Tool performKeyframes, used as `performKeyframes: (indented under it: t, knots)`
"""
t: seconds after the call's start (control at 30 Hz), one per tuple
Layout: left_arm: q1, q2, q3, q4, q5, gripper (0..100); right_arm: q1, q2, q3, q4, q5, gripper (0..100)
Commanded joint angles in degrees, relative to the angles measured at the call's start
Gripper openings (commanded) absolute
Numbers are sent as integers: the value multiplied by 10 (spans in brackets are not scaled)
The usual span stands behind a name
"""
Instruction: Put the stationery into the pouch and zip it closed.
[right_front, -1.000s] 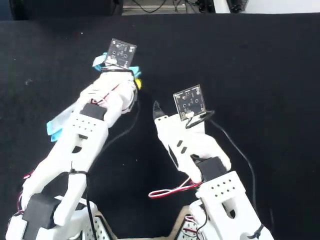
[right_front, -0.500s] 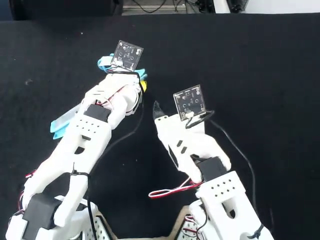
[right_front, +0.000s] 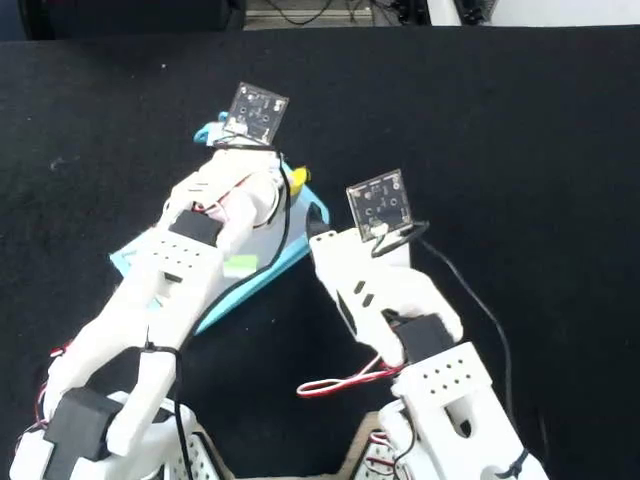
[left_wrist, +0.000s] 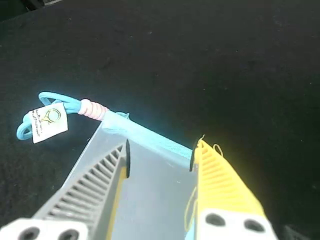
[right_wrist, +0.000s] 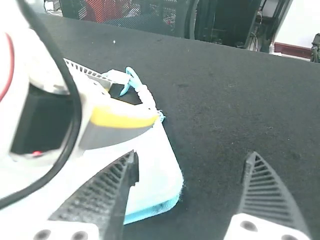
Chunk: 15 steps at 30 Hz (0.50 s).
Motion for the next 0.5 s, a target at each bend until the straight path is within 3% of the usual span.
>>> performKeyframes:
  t: [0.0,0.47]
  knots:
    - [-10,-10,-29,-3,4,216,6,-7,-2,-15,4,325]
    - [-111,-11,-30,19,4,216,6,-7,-2,-15,4,325]
